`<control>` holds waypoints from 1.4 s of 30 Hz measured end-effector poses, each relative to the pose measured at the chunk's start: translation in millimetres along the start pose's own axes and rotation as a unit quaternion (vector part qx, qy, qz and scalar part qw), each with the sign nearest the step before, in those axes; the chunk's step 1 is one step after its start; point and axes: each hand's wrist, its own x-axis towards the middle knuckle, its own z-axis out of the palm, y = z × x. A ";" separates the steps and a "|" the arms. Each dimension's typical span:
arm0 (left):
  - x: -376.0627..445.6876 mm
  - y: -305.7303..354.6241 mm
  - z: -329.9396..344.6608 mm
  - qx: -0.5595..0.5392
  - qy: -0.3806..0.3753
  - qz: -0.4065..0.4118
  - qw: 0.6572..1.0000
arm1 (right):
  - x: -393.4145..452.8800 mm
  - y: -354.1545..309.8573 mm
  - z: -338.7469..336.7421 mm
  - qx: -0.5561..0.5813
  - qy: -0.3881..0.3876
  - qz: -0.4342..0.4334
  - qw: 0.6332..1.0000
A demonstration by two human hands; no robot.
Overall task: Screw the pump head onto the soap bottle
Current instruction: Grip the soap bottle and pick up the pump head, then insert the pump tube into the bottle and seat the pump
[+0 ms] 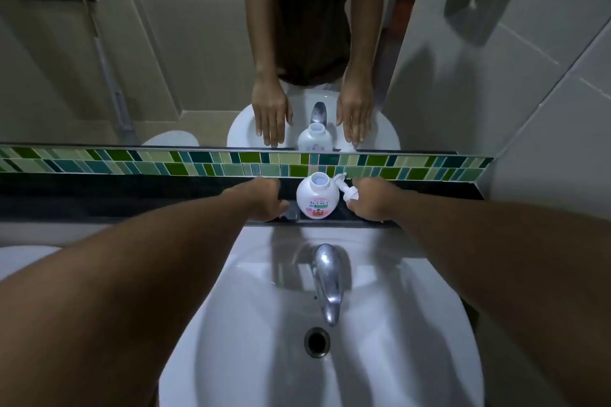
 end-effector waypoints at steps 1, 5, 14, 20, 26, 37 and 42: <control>1.3 0.3 2.2 0.000 -0.001 -0.002 1.000 | -0.7 -0.7 0.5 -0.008 0.002 -0.005 1.000; 5.1 1.6 10.5 -0.040 0.011 -0.001 0.999 | -0.9 -1.0 8.4 -0.018 0.027 -0.012 0.999; 18.4 13.6 19.2 -0.184 0.053 0.032 0.981 | 14.1 4.8 32.8 0.008 0.106 0.042 0.993; 25.9 20.5 22.3 -0.237 0.067 0.045 0.968 | 22.6 6.1 39.6 0.010 0.136 0.047 0.990; 33.7 22.2 26.8 -0.244 0.066 0.043 0.967 | 23.6 3.0 44.4 0.055 0.179 0.063 0.980; 38.1 26.0 25.1 -0.246 0.053 0.031 0.967 | 22.4 -9.8 -23.3 0.282 0.421 -0.080 0.858; 37.1 28.0 24.7 -0.250 0.057 0.035 0.966 | 21.5 -36.1 -43.0 0.371 0.412 -0.107 0.825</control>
